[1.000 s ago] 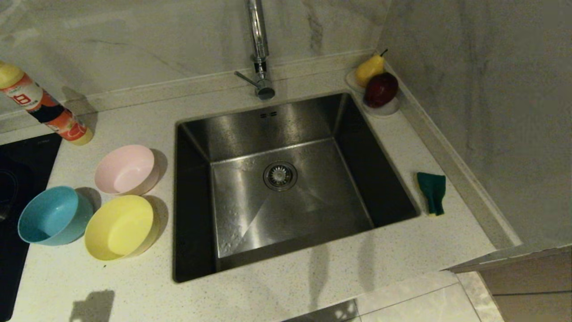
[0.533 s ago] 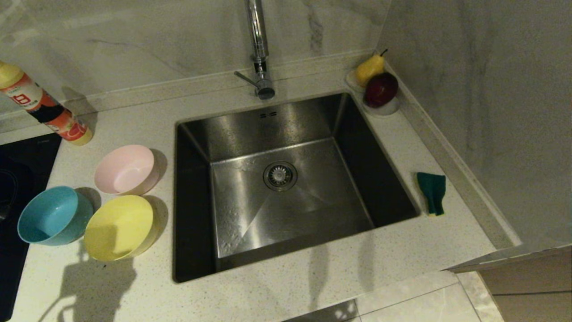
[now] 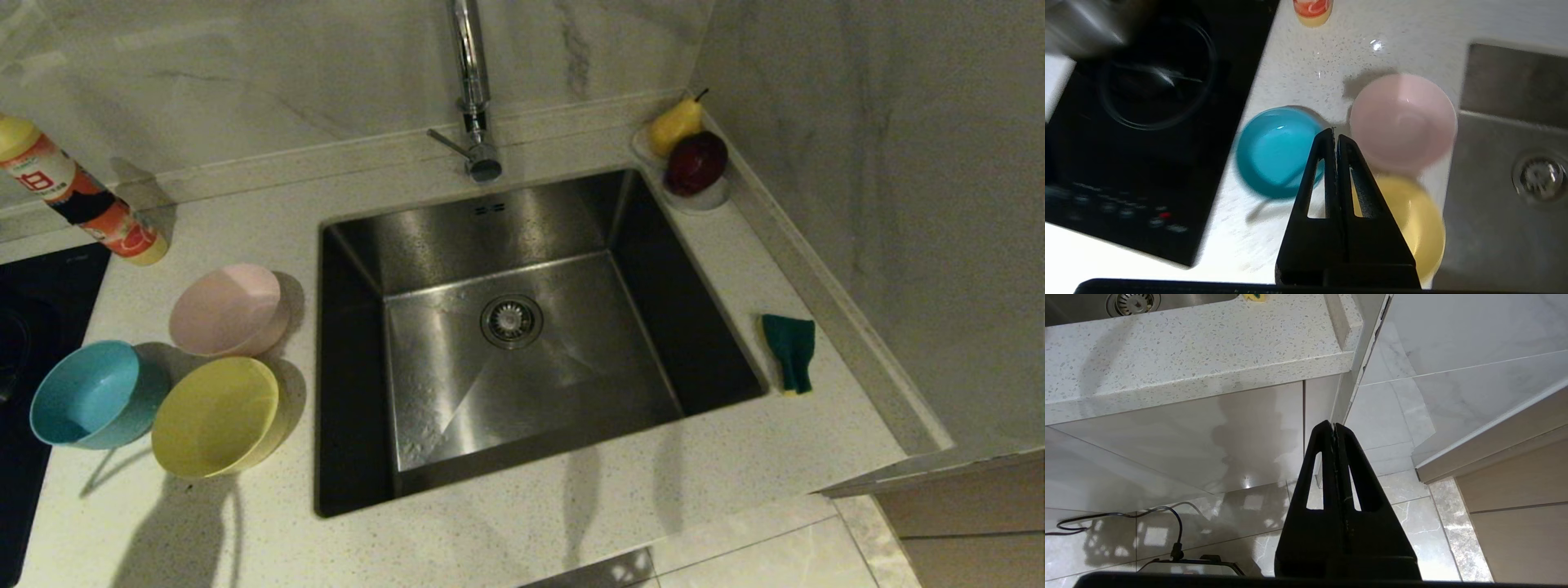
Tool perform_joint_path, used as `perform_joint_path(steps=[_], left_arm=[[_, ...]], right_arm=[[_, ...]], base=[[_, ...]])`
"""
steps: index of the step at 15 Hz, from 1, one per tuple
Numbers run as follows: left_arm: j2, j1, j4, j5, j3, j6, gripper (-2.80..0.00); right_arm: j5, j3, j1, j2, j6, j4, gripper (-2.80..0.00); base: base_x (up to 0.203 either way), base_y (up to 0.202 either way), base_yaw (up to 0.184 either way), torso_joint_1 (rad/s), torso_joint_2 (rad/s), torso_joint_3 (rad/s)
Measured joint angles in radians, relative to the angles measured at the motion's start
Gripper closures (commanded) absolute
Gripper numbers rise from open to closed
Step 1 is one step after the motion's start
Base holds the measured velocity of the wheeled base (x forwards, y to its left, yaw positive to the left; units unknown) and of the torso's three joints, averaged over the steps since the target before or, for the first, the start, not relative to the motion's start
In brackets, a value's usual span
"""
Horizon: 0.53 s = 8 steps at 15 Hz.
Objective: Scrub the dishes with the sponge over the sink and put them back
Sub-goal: Grab the dish soap
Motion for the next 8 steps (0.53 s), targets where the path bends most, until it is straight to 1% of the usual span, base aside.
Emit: perform_joint_path(steps=[2, 3, 5, 6, 8], left_arm=[[0.118, 0.008, -0.007, 0.015, -0.059, -0.068, 0.0], [0.163, 0.011, -0.014, 0.017, -0.084, -0.088, 0.0], [0.225, 0.012, -0.015, 0.009, -0.136, -0.1, 0.0], [0.25, 0.005, -0.015, -0.001, -0.163, -0.106, 0.0], [0.291, -0.026, -0.016, -0.065, -0.227, -0.114, 0.0]], right_arm=[[0.0, 0.0, 0.0, 0.0, 0.0, 0.0, 0.0], [0.0, 0.0, 0.0, 0.0, 0.0, 0.0, 0.0], [0.0, 0.0, 0.0, 0.0, 0.0, 0.0, 0.0], [0.0, 0.0, 0.0, 0.0, 0.0, 0.0, 0.0], [0.0, 0.0, 0.0, 0.0, 0.0, 0.0, 0.0]], base=[[0.0, 0.0, 0.0, 0.0, 0.0, 0.0], [0.0, 0.0, 0.0, 0.0, 0.0, 0.0], [0.0, 0.0, 0.0, 0.0, 0.0, 0.0], [0.0, 0.0, 0.0, 0.0, 0.0, 0.0], [0.0, 0.0, 0.0, 0.0, 0.0, 0.0]])
